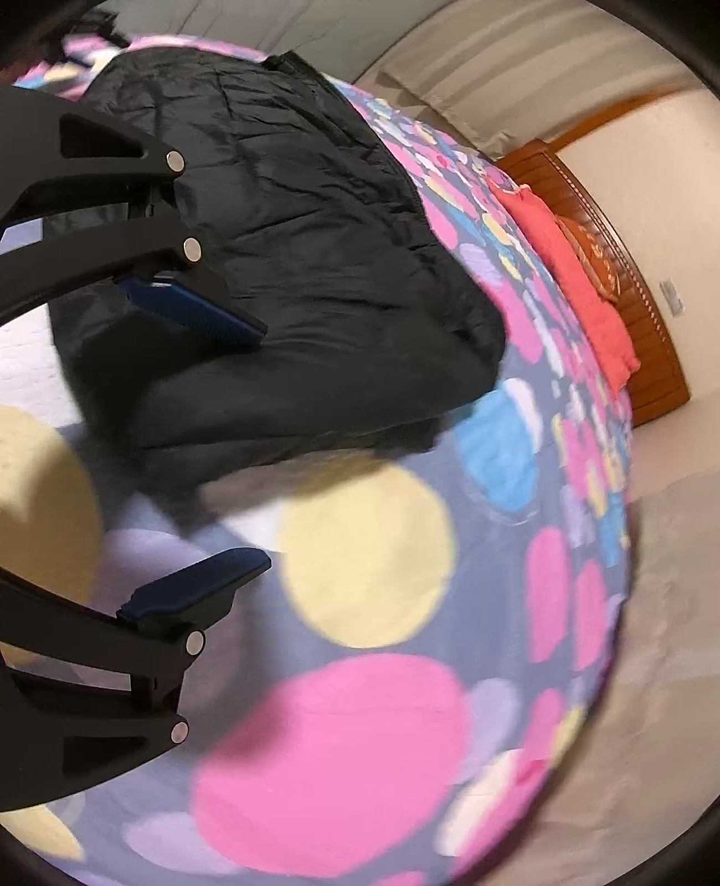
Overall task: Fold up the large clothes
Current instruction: 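Lay the carried hem onto the jacket and open both grippers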
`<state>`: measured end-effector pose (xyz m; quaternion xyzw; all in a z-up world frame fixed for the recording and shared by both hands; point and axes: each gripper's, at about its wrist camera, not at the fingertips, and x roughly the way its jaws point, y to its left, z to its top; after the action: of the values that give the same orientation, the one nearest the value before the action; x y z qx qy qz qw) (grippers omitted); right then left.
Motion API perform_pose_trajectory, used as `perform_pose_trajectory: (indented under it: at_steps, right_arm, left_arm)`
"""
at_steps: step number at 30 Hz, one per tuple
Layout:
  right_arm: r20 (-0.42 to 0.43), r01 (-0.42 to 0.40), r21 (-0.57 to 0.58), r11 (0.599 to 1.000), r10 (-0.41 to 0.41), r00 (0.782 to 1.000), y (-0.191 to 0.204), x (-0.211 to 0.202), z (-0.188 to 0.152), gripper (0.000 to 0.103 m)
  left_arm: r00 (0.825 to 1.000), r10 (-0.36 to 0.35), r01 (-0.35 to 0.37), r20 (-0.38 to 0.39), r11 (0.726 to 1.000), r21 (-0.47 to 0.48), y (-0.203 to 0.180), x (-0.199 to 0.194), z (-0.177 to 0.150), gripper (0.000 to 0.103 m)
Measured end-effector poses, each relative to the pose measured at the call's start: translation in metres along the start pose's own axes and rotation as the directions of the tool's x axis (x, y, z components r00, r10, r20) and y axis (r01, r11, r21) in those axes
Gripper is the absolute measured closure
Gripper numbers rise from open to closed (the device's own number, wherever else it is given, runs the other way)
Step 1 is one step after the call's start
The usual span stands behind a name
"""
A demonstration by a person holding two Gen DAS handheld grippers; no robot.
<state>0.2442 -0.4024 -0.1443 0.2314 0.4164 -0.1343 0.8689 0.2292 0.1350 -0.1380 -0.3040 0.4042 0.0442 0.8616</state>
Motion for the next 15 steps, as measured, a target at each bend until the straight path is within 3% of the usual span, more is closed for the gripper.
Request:
perform_pose_trajectory:
  at_steps: [2,4,7,8,9,12,15]
  right_arm:
    - [-0.023,-0.044,0.06,0.997,0.046,0.999,-0.003,0.004,-0.005,0.026]
    - [-0.04,-0.091,0.109,0.99,0.096,0.995,-0.001,0.01,-0.01,0.024]
    - [-0.018,-0.096,0.083,0.992,0.098,0.995,0.01,0.013,-0.012,0.026]
    - [-0.016,-0.085,0.082,0.993,0.086,0.996,0.014,0.015,-0.012,0.034]
    - [-0.01,-0.076,0.08,0.994,0.077,0.997,0.016,0.016,-0.012,0.04]
    - [0.004,-0.093,0.091,0.991,0.093,0.996,0.017,0.014,-0.013,0.057]
    - [0.025,-0.118,0.08,0.99,0.117,0.993,0.017,0.004,-0.016,0.071]
  left_arm:
    - [0.999,-0.029,0.028,-0.03,0.999,-0.031,0.0,0.011,-0.003,0.011]
    - [0.999,-0.043,0.042,-0.011,0.998,-0.056,-0.002,0.017,0.0,0.01]
    - [0.998,-0.069,0.07,0.017,0.995,-0.077,-0.003,0.024,0.006,0.011]
    - [0.998,-0.065,0.067,0.026,0.993,-0.093,-0.002,0.027,0.008,0.025]
    - [0.998,-0.054,0.056,0.023,0.993,-0.104,-0.001,0.03,0.01,0.049]
    - [0.996,-0.091,0.093,0.018,0.988,-0.125,0.003,0.035,0.014,0.069]
    - [0.996,-0.085,0.086,0.026,0.994,-0.067,-0.004,0.027,0.012,0.08]
